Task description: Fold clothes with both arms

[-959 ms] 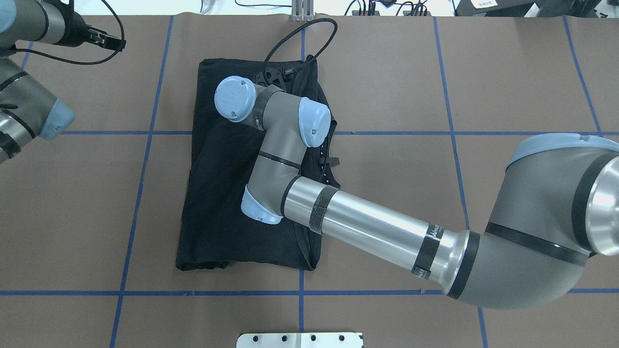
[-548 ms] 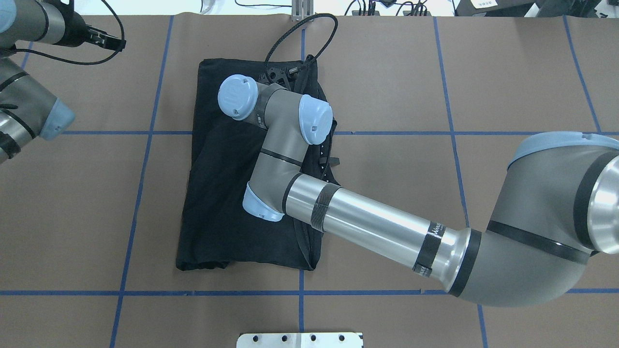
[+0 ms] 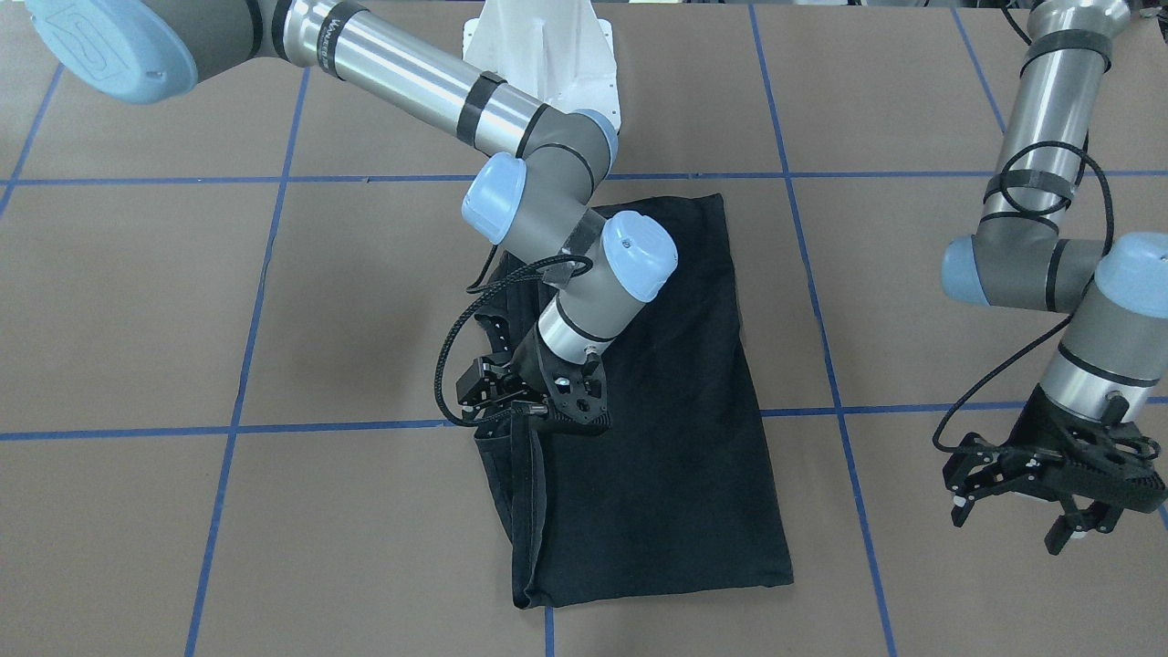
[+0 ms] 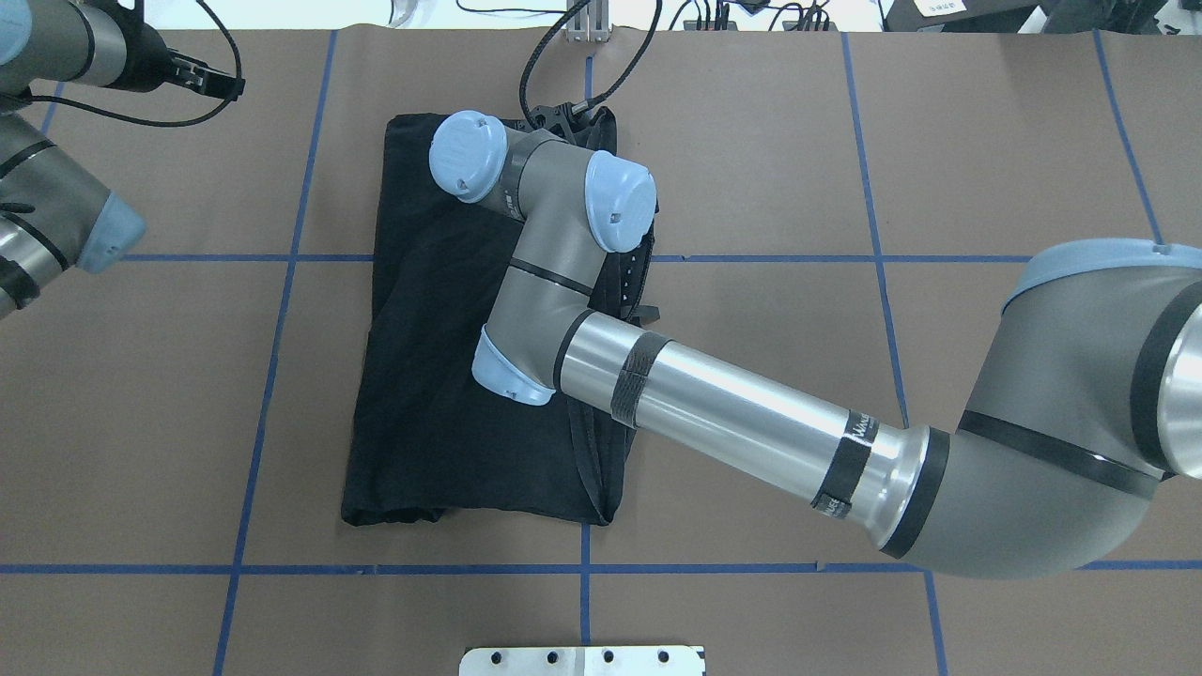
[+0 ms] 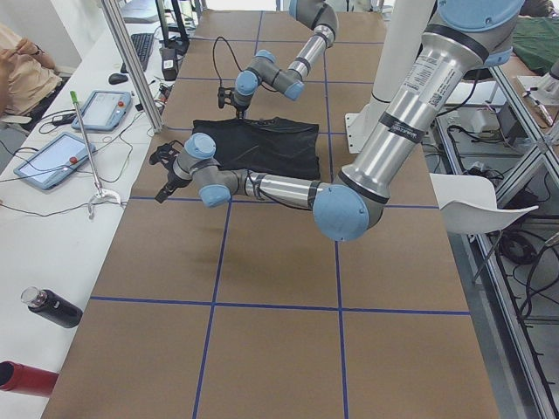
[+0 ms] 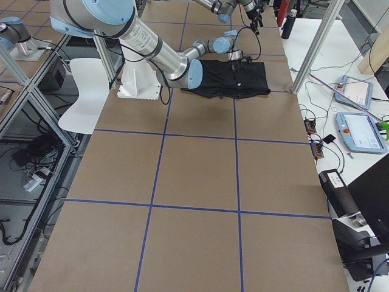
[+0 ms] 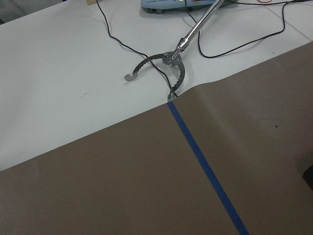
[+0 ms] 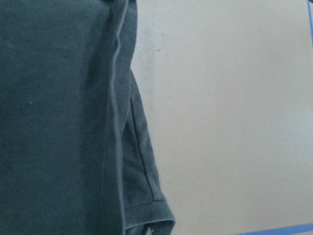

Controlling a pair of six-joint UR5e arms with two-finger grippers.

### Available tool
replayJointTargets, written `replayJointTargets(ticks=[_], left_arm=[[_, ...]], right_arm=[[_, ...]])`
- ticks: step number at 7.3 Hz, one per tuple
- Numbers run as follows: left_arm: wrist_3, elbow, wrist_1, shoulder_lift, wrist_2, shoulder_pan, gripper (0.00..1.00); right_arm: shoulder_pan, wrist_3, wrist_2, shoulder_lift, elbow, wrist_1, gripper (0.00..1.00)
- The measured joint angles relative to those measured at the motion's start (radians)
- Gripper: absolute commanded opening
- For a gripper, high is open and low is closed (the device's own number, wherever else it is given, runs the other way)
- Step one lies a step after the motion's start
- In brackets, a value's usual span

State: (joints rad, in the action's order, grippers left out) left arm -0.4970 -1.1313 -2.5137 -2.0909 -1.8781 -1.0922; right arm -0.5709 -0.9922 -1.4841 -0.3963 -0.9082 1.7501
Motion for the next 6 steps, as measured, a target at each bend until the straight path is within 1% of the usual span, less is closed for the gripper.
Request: replayJointTargets(ticks=[2,3,5,6], left_arm=[[0.0,-0.003,0.0,0.001,-0.001,0.0,1.0],[0.0,-0.003,-0.001,0.001,-0.001,0.0,1.0],[0.0,-0.003,-0.001,0.002,-0.001,0.001,1.0],[0.0,-0.002,-0.001,0.002,-0.001,0.001,1.0]], right_arm=[[-0.013,0.019,0.007,-0.053,-0.041,0.007,1.0],[-0.023,0.031,0.004,-0.061,-0.066,0.008,1.0],[-0.031,0.007,-0.055,-0.058,-0.166,0.008,1.0],[-0.019,-0.047,-0.084,-0.057,-0.212,0.008,1.0]])
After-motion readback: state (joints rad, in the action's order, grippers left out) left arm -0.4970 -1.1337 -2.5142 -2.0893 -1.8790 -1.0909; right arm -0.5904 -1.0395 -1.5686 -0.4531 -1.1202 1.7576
